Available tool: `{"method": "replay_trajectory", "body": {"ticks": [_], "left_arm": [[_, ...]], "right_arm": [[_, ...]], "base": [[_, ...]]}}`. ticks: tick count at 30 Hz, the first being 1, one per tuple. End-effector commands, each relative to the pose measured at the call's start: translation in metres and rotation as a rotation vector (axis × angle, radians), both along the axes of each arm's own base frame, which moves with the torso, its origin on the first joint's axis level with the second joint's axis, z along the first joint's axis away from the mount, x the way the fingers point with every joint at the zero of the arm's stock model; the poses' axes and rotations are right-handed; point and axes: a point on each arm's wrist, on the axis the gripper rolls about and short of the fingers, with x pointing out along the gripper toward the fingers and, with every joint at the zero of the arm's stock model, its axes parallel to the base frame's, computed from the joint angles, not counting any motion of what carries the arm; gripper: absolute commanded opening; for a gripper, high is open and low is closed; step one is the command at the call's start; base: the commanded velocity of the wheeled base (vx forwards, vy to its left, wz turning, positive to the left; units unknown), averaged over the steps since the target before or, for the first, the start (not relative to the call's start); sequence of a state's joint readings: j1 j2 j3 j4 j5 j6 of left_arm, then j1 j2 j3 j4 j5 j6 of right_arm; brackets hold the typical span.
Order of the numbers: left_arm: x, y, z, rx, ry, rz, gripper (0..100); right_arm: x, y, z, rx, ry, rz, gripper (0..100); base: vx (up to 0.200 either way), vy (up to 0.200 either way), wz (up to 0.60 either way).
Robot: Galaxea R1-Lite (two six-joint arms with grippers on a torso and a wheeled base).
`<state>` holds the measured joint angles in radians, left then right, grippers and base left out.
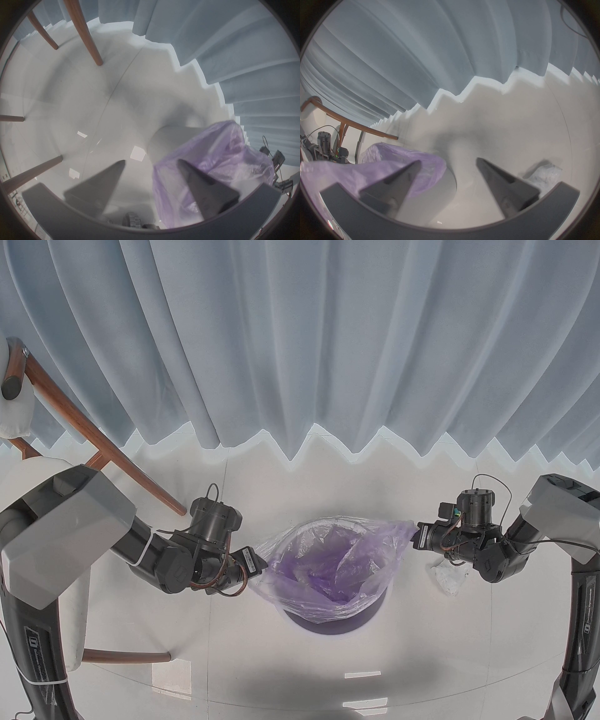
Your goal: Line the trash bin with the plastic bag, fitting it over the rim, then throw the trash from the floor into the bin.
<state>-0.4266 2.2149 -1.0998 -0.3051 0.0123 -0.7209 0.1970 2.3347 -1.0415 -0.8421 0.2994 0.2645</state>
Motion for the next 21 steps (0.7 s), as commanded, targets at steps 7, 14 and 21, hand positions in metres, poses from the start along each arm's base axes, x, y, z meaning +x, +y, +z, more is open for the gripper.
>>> {"method": "replay_trajectory", "body": {"ticks": [7,14,21], "left_arm": [[-0.012,0.019,0.023,-0.009,-0.068,0.053,100],[-0.052,0.037,0.064,-0.05,-0.141,0.066,100],[-0.123,0.06,0.109,-0.107,-0.261,0.035,100]], "right_arm": [[-0.021,-0.014,0.035,0.081,-0.05,-0.054,100],[-0.048,-0.043,0.052,0.117,-0.043,-0.138,100],[-0.094,-0.044,0.066,0.141,-0.039,-0.133,100]], "base": [[0.0,0.0,0.0],[0.0,0.0,0.0],[0.0,0.0,0.0]]}}
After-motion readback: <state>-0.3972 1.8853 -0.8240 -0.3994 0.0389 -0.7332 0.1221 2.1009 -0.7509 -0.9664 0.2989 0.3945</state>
